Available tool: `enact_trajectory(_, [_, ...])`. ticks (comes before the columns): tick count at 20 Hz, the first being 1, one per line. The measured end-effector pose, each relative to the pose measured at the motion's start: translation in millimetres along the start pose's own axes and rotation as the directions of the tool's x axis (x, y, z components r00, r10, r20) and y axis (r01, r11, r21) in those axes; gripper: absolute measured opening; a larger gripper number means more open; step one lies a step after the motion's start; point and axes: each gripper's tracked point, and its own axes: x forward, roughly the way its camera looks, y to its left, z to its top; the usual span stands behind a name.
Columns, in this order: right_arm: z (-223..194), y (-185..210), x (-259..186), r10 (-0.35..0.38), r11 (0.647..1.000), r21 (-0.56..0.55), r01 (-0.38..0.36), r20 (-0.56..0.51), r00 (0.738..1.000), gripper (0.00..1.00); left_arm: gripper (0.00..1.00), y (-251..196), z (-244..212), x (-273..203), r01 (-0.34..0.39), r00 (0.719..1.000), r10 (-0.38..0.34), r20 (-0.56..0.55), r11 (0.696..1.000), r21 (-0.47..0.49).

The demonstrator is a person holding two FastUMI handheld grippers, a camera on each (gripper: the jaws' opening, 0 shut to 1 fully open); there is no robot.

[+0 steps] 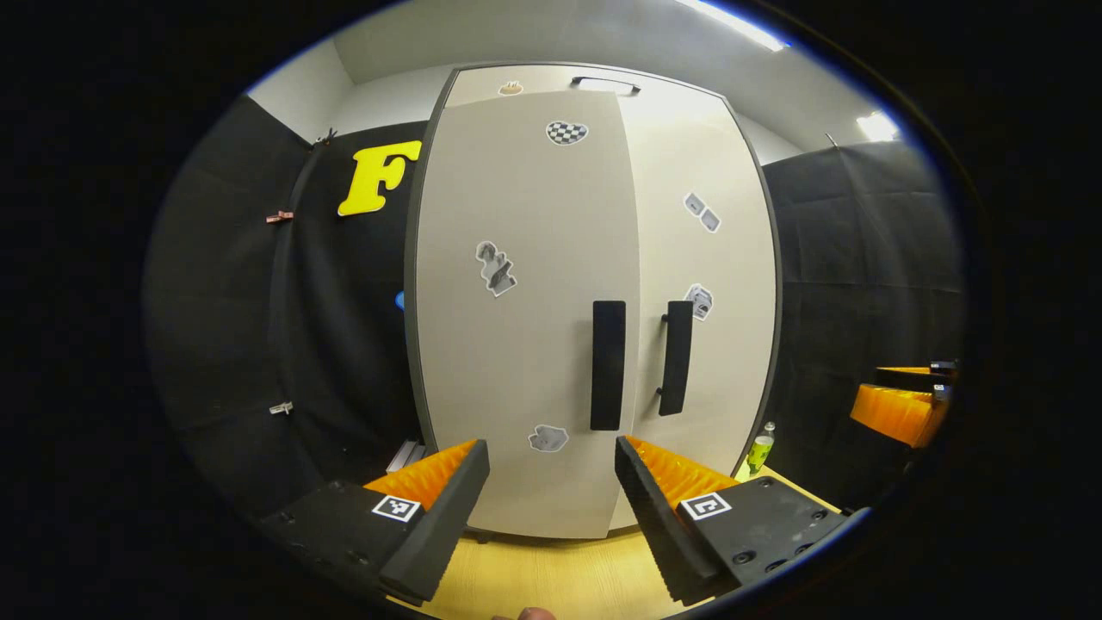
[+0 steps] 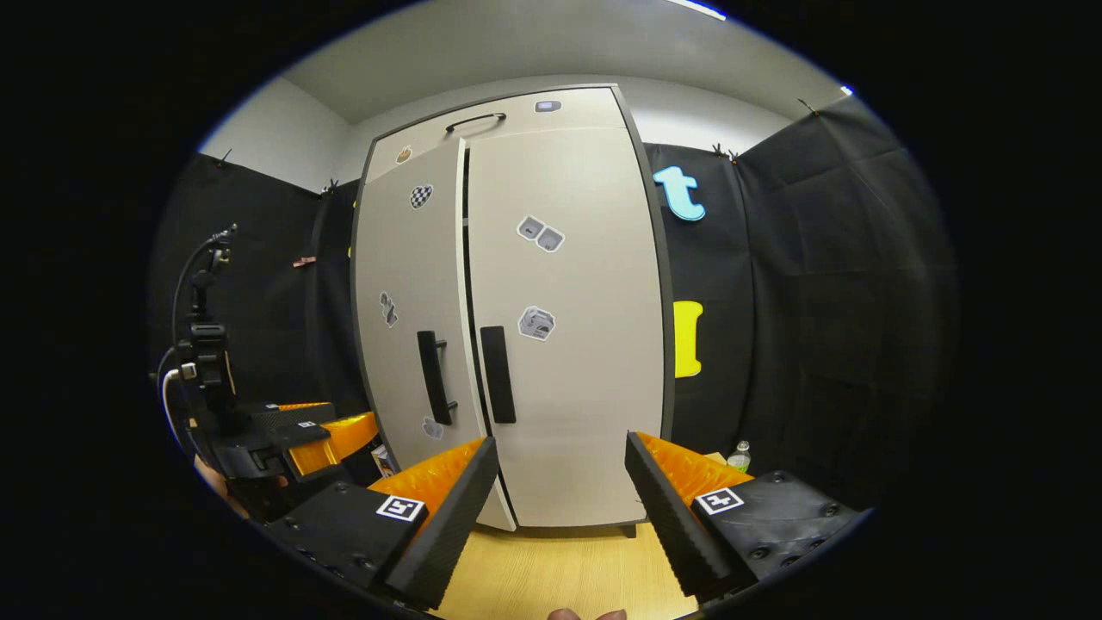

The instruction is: Grab one shoe with the right hand and put it into the shoe cabinet, grab the other shoe with the left hand and put it into the shoe cabinet; then close the right door with the right hand and the left door with the left hand.

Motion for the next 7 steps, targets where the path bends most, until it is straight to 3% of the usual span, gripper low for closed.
enact_trajectory(7, [2.3,12.8,-11.0,0.020,1.000,-0.008,-0.020,0.004,1.000,0.98,0.94,1.7,7.5,-43.3,0.002,1.000,-0.002,0.022,1.000,-0.005])
